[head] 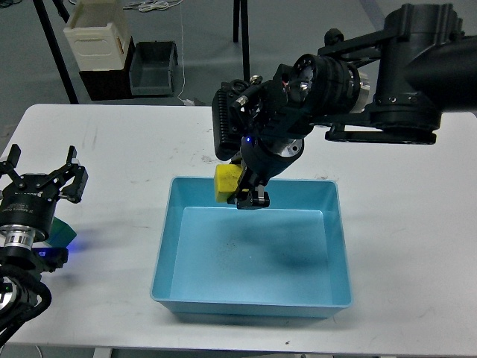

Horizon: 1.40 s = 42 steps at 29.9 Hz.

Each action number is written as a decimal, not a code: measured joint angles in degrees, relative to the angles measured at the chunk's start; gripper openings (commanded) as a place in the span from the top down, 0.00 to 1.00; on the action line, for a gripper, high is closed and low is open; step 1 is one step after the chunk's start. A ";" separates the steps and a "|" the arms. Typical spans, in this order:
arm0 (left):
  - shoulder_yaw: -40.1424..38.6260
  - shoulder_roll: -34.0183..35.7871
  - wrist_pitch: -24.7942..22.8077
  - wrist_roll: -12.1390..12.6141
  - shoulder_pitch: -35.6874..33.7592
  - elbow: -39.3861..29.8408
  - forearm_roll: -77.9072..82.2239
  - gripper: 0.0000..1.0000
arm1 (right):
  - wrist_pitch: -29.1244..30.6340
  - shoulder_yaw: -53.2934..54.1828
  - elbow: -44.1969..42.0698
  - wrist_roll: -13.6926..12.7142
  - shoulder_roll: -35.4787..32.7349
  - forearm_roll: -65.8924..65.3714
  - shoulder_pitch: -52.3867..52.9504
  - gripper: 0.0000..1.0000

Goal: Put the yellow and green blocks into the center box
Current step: 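Carry the yellow cube into the blue bin with the right gripper, then open the right gripper and lift it away from the bin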

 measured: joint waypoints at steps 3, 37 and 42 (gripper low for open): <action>-0.01 -0.03 0.00 0.00 0.00 0.00 0.00 0.00 | 0.10 -1.99 -0.52 0.00 2.45 0.01 -1.66 0.97; -0.77 3.32 0.00 0.00 -1.08 0.71 0.59 0.00 | 3.47 -3.95 -7.55 0.00 6.30 8.40 -3.48 0.04; -0.12 7.79 1.98 0.00 -4.51 3.20 5.15 0.00 | 3.22 4.30 -11.75 0.00 3.53 12.07 -3.24 0.03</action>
